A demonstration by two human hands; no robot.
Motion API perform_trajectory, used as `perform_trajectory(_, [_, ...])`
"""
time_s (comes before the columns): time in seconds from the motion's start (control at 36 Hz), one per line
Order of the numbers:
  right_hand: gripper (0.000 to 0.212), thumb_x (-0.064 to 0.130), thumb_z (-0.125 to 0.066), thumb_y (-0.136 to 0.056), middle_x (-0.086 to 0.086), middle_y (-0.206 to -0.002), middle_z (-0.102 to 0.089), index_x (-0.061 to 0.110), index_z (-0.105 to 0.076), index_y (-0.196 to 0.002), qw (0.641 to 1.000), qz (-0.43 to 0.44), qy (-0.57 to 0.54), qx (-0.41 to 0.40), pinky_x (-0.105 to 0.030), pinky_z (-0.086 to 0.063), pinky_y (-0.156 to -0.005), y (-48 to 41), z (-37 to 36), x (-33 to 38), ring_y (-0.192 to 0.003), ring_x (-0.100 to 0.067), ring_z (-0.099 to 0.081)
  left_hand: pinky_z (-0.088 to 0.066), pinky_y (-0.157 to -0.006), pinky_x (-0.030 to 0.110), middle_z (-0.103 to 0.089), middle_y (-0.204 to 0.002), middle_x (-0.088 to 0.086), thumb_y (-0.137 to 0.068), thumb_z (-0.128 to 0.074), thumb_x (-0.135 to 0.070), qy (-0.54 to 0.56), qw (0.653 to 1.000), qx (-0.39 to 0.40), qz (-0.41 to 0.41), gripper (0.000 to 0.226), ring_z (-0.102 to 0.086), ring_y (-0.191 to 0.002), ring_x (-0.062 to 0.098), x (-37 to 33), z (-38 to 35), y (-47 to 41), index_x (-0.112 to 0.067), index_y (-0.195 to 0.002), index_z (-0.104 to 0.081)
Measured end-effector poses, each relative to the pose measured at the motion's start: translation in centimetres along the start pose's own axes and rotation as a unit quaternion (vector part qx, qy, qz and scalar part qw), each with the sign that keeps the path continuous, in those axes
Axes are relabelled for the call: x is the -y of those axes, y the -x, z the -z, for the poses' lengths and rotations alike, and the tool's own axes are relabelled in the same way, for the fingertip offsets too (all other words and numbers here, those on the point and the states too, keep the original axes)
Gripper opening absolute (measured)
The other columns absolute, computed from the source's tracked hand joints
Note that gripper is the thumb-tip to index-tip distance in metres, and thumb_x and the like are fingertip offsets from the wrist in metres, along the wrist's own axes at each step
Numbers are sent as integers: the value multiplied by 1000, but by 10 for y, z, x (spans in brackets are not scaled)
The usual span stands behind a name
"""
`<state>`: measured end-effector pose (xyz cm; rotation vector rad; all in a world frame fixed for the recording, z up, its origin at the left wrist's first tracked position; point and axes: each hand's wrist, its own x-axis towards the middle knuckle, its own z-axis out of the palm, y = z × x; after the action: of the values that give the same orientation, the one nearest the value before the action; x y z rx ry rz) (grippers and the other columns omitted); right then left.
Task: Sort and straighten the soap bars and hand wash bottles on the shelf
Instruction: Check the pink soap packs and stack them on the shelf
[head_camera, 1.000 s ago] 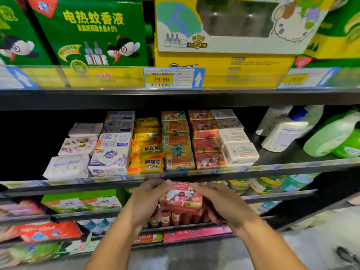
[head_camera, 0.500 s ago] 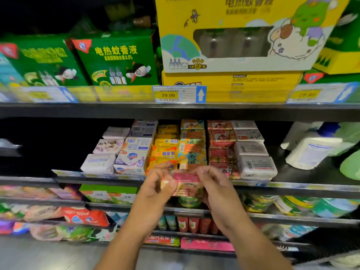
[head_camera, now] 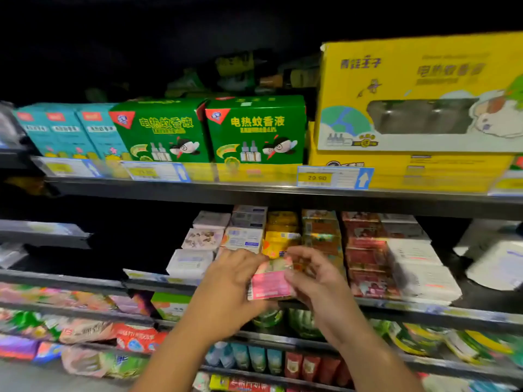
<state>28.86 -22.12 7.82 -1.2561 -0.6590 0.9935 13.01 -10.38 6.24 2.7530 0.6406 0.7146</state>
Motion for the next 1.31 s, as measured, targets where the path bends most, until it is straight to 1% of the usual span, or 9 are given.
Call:
perform_trajectory(0.17, [4, 40, -65, -94, 18, -108, -64, 41, -64, -98, 962, 13, 271, -21, -20, -46, -82, -48, -51, -18, -104, -6, -61, -23, -96, 11, -48, -120, -11, -74, -62, -66, 24, 996, -41, 78, 74, -39, -112, 11, 90, 29, 29, -23, -133, -54])
perform_trajectory(0.25, [30, 47, -58, -97, 6, -122, -63, 38, -56, -126, 882, 2, 471, 9, -27, -51, -86, -74, -77, -29, -106, -14, -60, -28, -90, 26, -56, -118, -4, -72, -61, -63, 19, 990, -56, 128, 73, -47, -111, 20, 136, 48, 39, -19, -130, -58])
perform_trajectory(0.33, [60, 61, -50, -96, 7, -159, -31, 41, -33, -150, 794, 8, 605, 52, -29, -38, -107, -95, -98, -42, -142, -19, -35, -36, -85, 37, -62, -110, 1, -70, -62, -64, 2, 984, -62, 168, 71, -55, -102, 27, 182, 62, 47, -17, -123, -63])
perform_trajectory(0.5, [94, 94, -11, -73, 11, -167, 2, 48, -4, -155, 769, 21, 635, 77, -43, -11, -124, -121, -127, -72, -155, -21, 4, -36, -76, 37, -66, -97, 7, -68, -59, -63, -11, 975, -52, 215, 69, -58, -91, 33, 244, 69, 51, -12, -113, -67])
perform_trajectory(0.64, [122, 100, 19, -47, 2, -169, -8, 53, -18, -153, 742, -5, 668, 55, -44, -11, -125, -125, -137, -76, -155, -28, -6, -30, -90, 30, -58, -118, 8, -73, -80, -46, 3, 968, 61, 244, 68, -51, -113, 33, 269, 56, 38, -15, -130, -60])
perform_trajectory(0.75, [130, 101, 21, -44, 12, -168, -2, 47, -19, -155, 726, 30, 687, 22, -36, 1, -125, -129, -138, -77, -155, -18, 3, -21, -96, 19, -49, -133, 5, -79, -83, -37, 11, 960, 141, 240, 75, -42, -125, 27, 281, 47, 28, -17, -143, -49])
perform_trajectory(0.89, [112, 102, 9, -54, 17, -167, 0, 54, -8, -154, 735, 38, 677, 13, -36, -4, -125, -132, -137, -78, -154, -16, 6, -35, -106, 25, -49, -129, 3, -80, -79, -47, 95, 930, 246, 255, 77, -46, -126, 25, 291, 44, 26, -21, -146, -47])
perform_trajectory(1.08, [118, 103, 11, -49, 17, -167, 5, 52, -7, -155, 744, 22, 667, 30, -41, -1, -125, -130, -137, -75, -154, -13, 10, -28, -107, 16, -45, -151, 0, -100, -50, -50, 88, 925, 245, 278, 56, -42, -138, 16, 278, 44, 23, -21, -147, -48])
perform_trajectory(1.31, [105, 95, 5, -65, 12, -168, -5, 47, -10, -156, 717, 54, 695, 15, -40, -2, -125, -128, -137, -78, -155, -20, 0, -14, -121, 41, -21, -163, -15, -99, -25, -65, 13, 926, 227, 302, 59, -15, -152, 20, 250, 37, 25, -41, -152, -35])
